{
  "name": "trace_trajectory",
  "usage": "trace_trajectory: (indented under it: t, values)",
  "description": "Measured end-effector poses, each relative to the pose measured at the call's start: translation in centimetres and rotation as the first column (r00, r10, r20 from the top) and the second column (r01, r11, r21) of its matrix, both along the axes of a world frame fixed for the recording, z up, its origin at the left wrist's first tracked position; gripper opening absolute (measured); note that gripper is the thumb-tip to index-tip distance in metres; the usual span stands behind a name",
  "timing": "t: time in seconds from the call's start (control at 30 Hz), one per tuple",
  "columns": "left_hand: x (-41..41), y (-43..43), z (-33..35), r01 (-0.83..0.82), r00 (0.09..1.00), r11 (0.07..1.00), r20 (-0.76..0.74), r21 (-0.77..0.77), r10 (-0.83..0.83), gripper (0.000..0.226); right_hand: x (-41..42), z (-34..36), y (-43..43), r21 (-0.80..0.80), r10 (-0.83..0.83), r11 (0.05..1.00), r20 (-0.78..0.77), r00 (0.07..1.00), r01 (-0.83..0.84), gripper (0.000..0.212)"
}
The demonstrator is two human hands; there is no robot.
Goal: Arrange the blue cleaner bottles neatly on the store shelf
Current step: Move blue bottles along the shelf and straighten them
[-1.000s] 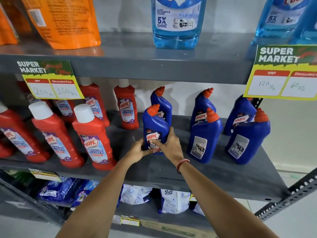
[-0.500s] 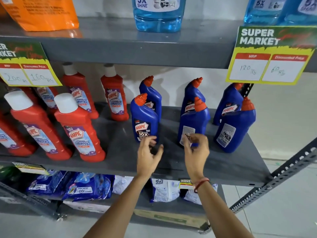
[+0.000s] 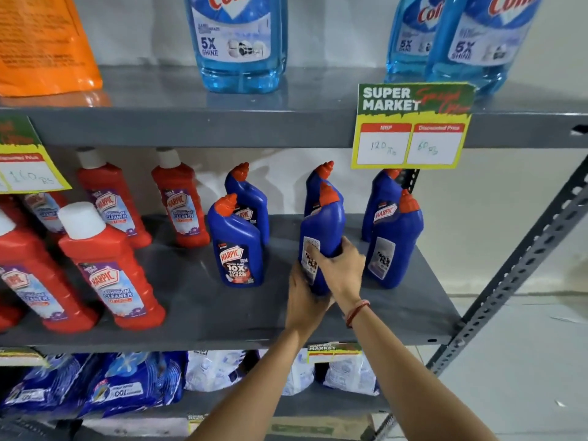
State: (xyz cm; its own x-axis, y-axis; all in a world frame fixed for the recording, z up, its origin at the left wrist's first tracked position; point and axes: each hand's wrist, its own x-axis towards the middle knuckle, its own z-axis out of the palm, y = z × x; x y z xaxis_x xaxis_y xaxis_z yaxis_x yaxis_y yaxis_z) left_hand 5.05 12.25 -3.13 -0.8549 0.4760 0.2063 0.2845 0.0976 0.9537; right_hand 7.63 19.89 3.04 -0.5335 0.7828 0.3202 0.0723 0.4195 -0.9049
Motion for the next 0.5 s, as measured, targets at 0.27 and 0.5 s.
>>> trace_trajectory:
  t: [0.27,0.5]
  values:
    - [-1.2,1.0,3.8,0.101,0.989,0.982,0.093,0.161,-0.117,0.068,0.8,3.3,-0.5,0.112,0.055,0.992,-0.04,0.998,-0.05,0.056]
    - [-4.0,-1.4,4.7,0.345,0.928,0.93,0.193,-0.124,-0.319,0.031,1.0,3.4,4.0,-0.261,0.469,0.841,-0.086,0.879,-0.474,0.067]
